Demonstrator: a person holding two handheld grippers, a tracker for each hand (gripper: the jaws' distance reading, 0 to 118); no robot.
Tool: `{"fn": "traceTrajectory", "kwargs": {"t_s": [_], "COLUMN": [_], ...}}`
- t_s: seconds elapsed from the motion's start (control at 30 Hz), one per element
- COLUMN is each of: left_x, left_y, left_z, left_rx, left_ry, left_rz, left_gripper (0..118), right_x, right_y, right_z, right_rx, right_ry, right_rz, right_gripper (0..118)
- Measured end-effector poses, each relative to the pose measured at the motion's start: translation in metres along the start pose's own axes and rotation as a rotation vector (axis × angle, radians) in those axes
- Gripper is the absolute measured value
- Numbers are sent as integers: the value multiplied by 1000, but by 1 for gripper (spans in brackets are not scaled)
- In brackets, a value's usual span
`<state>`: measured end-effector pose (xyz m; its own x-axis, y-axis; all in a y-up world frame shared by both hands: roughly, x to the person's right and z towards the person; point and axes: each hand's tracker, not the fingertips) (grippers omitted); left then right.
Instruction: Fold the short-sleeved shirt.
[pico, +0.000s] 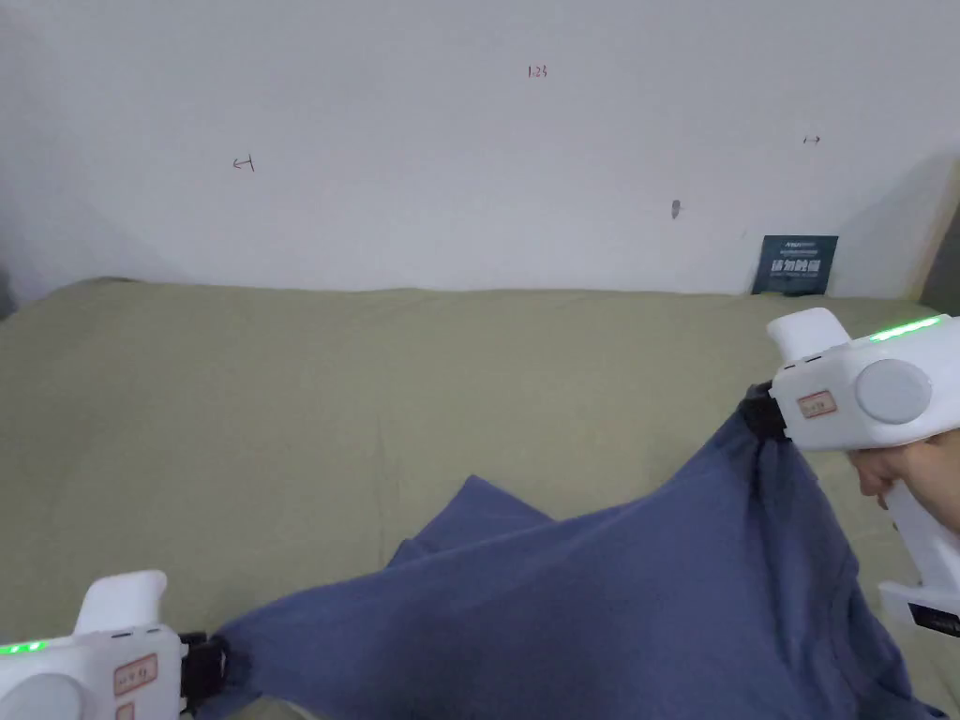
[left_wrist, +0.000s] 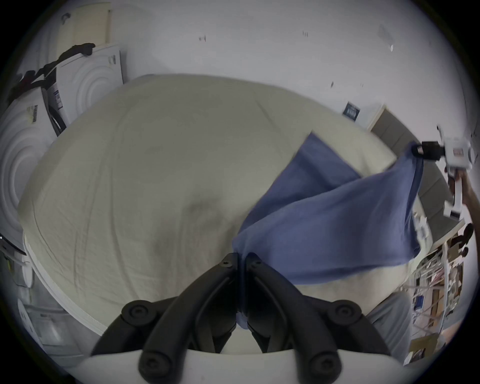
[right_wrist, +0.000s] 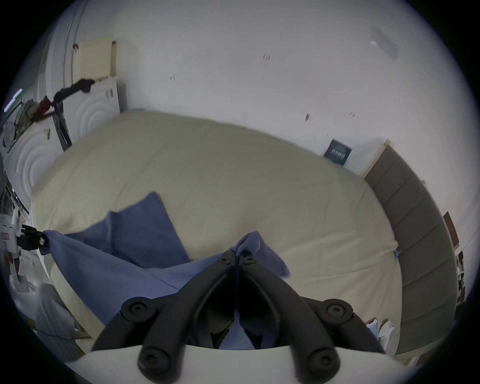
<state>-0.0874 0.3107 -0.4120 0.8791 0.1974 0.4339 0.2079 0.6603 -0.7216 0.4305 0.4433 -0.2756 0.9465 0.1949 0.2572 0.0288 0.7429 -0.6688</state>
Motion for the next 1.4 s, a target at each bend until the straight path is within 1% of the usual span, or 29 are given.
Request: {"fn": "traceTrajectory", "kwargs": {"t_s": [0.13,0.23,0.3,0.33,0.5,0.6,0.67,0.87,0.93,1.03,1.13,1.23,1.33,1.4], "left_x": [15,32,41,45,72,87,97,115,115,119,123,128,134,135], "left_y": [50,87,113,129,186,215,231,269,280,293,307,315,334,345], "left_z": [34,57,73,82,125,143,152,175,179,179,177,174,166,163], "left_rx": [102,180,229,257,364,395,407,436,444,460,464,481,485,496], "left_ry": [-21,17,35,41,71,64,89,152,139,151,164,172,207,202], "left_rz": [-30,-77,-77,-75,-96,-99,-115,-180,-153,-150,-146,-126,-134,-117], "left_gripper": [1,1,1,1,1,1,1,1,1,1,1,1,1,1], "right_x": [14,27,33,38,57,66,69,80,83,87,87,90,94,98], "right_y": [20,35,45,50,68,77,83,108,116,128,141,154,170,183], "right_z": [66,110,135,147,181,188,193,201,202,201,197,191,183,175], "right_rx": [125,199,248,262,349,363,382,394,405,416,413,423,435,436], "right_ry": [-29,-53,-79,-78,-101,-102,-95,-117,-119,-115,-131,-136,-144,-149], "right_rz": [-36,-76,-85,-100,-174,-229,-241,-245,-265,-280,-266,-276,-272,-266], "right_gripper": [3,3,3,3,3,3,3,3,3,3,3,3,3,3]}}
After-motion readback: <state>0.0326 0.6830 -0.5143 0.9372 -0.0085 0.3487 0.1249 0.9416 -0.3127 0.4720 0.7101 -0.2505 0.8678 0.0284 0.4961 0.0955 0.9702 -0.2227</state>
